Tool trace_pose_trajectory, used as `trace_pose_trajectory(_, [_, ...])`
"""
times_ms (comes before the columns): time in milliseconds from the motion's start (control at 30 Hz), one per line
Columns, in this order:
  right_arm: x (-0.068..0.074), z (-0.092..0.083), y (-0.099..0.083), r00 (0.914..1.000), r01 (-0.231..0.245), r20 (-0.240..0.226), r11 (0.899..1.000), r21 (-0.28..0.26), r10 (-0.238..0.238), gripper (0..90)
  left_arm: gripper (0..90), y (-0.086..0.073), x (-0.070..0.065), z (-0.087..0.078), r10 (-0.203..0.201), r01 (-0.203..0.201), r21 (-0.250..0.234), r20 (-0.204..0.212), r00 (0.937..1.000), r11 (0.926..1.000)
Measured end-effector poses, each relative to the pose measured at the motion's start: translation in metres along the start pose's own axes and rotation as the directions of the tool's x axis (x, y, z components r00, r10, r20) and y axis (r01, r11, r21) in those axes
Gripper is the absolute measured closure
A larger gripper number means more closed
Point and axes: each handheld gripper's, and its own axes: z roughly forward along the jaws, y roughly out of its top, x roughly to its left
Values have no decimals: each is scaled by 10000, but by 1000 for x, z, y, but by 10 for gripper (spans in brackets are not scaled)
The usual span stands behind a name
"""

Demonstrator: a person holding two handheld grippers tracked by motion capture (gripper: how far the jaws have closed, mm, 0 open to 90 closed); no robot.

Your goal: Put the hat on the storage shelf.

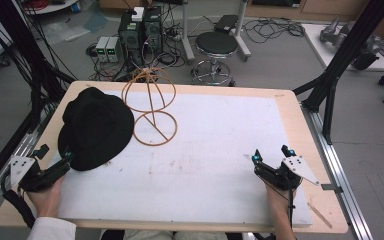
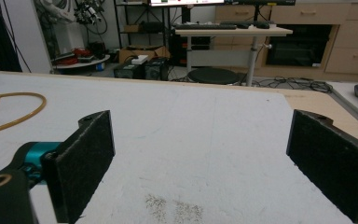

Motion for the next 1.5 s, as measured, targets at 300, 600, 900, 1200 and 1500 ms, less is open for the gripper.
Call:
trace_pose_trajectory(300, [-2, 1, 0, 9999, -91, 47, 9999, 85, 91, 67, 221, 0, 1, 0, -82, 82, 23, -7, 10000, 10000])
trace_pose_trajectory(600, [0, 2, -1, 9999, 82, 120, 9998, 201, -84, 68, 221, 0, 1, -1, -116, 116, -2, 5, 9999, 9999])
trace_pose_trajectory(900, [-2, 2, -1, 9999, -125, 44, 9996, 244, 124, 67, 220, 0, 1, 0, 7, -9, 134, 163, 9999, 9999])
trace_pose_trajectory(1200, [-3, 3, -2, 9997, -225, -71, 9993, 295, 227, 67, 215, 6, 2, -1, -89, 87, 56, 355, 9993, 9999])
trace_pose_trajectory(1500, [-3, 3, -1, 9995, -284, -133, 9993, 261, 287, 68, 217, 15, -10, 2, 94, -127, 394, 821, 9966, 9991])
